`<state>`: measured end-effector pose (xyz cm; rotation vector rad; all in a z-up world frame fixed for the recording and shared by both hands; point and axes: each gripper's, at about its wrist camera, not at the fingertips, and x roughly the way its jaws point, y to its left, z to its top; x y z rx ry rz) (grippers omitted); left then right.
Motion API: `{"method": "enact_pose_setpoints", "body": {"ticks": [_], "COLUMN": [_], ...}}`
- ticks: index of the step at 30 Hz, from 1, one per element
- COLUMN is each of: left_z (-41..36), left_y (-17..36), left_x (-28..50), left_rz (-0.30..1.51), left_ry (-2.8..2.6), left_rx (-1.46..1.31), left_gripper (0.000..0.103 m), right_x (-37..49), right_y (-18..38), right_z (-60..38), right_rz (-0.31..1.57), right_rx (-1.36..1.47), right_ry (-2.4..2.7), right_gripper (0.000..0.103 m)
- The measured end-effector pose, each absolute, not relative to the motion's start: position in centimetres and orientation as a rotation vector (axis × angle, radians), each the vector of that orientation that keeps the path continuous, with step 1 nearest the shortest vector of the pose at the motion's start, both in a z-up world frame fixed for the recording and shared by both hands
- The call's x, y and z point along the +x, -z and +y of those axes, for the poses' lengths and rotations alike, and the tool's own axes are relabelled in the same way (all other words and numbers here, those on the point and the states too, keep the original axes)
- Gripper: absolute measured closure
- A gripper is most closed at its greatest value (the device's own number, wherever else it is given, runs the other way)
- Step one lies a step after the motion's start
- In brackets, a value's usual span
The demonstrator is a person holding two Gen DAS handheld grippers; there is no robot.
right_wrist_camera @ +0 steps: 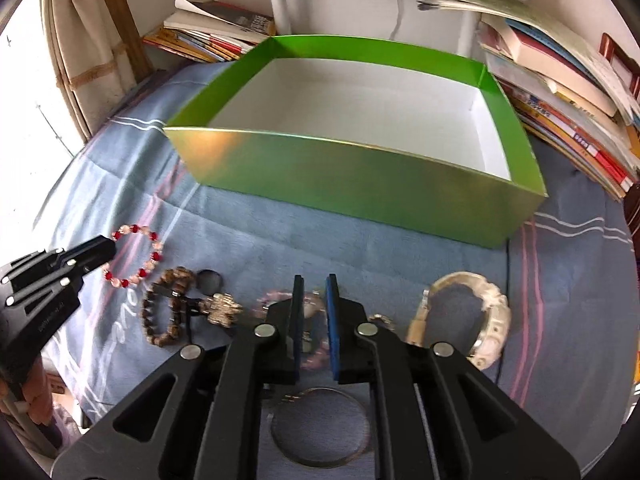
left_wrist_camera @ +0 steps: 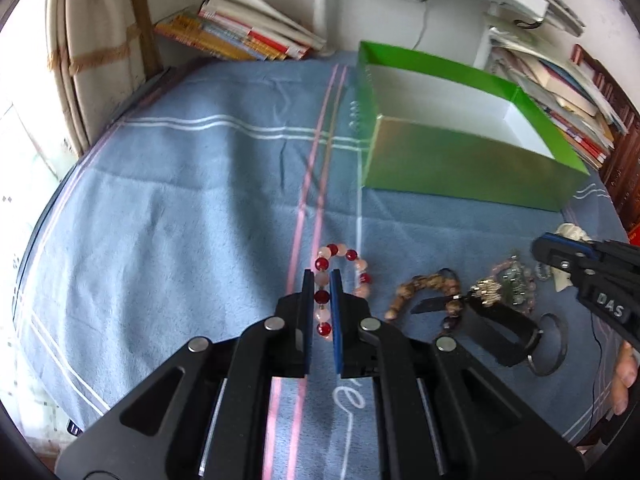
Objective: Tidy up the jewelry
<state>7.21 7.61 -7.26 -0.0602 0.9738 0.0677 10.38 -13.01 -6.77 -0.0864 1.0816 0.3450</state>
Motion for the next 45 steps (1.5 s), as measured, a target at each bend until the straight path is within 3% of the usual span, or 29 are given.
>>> {"method": "enact_pose_setpoints", "body": {"ticks": [3, 9, 11, 12, 14, 17, 36, 39, 42, 45], "left_z": [7.9, 7.3, 7.1, 7.0, 6.9, 6.7, 5.2, 5.0, 4.9, 4.8], "left_y": [7.7, 8.1, 8.2, 8.2, 8.2, 7.9, 1.2, 0.7, 1.3, 2.2], "left_x": [7.4, 7.7, 7.8, 7.8, 7.8, 7.7, 6.6, 6.6, 6.8, 7.1], "left_rz": [0.987, 1.002, 1.006, 1.007, 1.009, 1.004, 0.857, 0.845, 0.864, 0.893], "left_ry": [-0.078, -0.074, -0.073, -0.073, -0.073, -0.072, -0.022, -0.021, -0.017, -0.016], "left_rx": [-0.064, -0.052, -0.048, -0.046, -0.041, -0.036, 0.012, 0.014, 0.007, -0.002], "left_gripper": [0.095, 0.095, 0.095, 0.095, 0.095, 0.095, 0.095, 0.095, 0.095, 0.095], "right_x": [9.9, 9.2, 9.1, 9.1, 9.0, 9.0, 8.8, 8.9, 8.8, 8.9], "right_y": [7.0, 8.1, 8.6, 8.9, 8.8, 8.6, 0.9, 1.6, 4.1, 6.9], "right_z": [-13.0, -11.1, -10.4, -10.2, -10.1, -10.2, -14.5, -14.3, -13.2, -12.2], "right_rz": [1.081, 1.096, 1.109, 1.116, 1.115, 1.108, 0.898, 0.920, 0.995, 1.074], "right_rx": [-0.106, -0.169, -0.188, -0.193, -0.192, -0.171, -0.090, -0.105, -0.135, -0.148], "right_ry": [-0.358, -0.415, -0.428, -0.432, -0.445, -0.450, -0.418, -0.431, -0.459, -0.481], "right_gripper": [0.066, 0.066, 0.072, 0.082, 0.093, 0.100, 0.103, 0.102, 0.091, 0.090]}}
